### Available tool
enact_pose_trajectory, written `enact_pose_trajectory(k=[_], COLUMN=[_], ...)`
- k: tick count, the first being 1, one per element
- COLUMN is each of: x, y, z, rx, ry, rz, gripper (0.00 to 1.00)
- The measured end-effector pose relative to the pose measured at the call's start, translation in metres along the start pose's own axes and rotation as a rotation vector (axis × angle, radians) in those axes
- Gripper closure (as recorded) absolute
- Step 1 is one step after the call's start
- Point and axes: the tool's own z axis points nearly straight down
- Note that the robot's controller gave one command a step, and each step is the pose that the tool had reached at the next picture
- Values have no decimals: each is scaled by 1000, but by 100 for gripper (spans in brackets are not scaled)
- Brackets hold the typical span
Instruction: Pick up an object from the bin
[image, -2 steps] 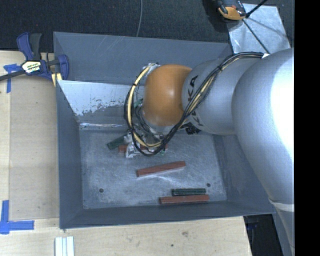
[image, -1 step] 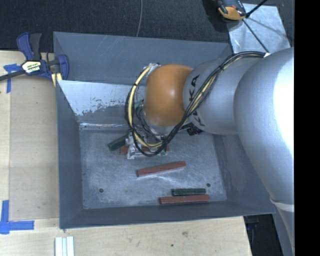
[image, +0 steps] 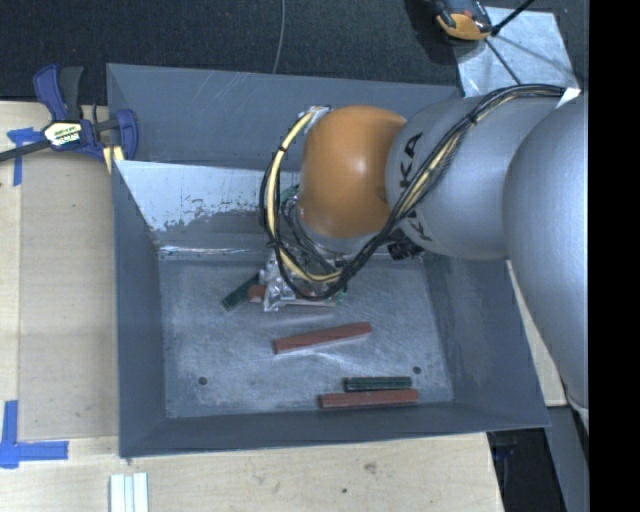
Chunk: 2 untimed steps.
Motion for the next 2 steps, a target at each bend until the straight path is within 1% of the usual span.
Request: enact_pose_trajectory(k=[1, 2], x=[-2, 5], y=[-2, -10], z=[-24, -62], rx=[-1, 1], ry=[-4, 7], rz=[-8, 0], gripper=[100, 100])
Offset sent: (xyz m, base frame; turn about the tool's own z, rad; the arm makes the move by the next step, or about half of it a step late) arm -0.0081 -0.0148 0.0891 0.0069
